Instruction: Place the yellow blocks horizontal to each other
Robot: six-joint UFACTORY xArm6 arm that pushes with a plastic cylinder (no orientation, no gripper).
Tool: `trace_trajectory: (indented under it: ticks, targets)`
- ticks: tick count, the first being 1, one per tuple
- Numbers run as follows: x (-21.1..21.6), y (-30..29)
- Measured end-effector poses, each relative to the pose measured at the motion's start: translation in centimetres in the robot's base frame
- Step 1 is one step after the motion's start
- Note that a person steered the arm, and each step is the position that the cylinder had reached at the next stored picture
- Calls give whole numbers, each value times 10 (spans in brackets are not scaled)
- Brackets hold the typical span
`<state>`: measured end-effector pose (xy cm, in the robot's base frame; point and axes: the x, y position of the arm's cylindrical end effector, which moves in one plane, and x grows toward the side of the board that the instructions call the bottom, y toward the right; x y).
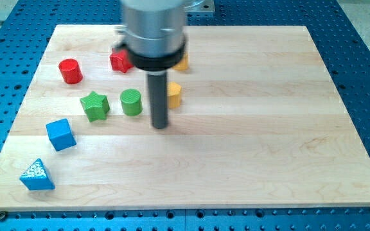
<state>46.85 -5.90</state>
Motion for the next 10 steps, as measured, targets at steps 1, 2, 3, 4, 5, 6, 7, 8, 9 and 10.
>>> trace_trajectory:
  ticks: [1, 2, 3, 4, 5, 6, 7, 8, 9, 10]
  targets:
    - [-43, 26]
    - [-84, 77]
    - [-74, 100]
    - [-58, 145]
    - [-94, 163]
    - [-81, 163]
    - [-63, 129]
    - [-93, 136]
    - [-110, 124]
    - [-70, 156]
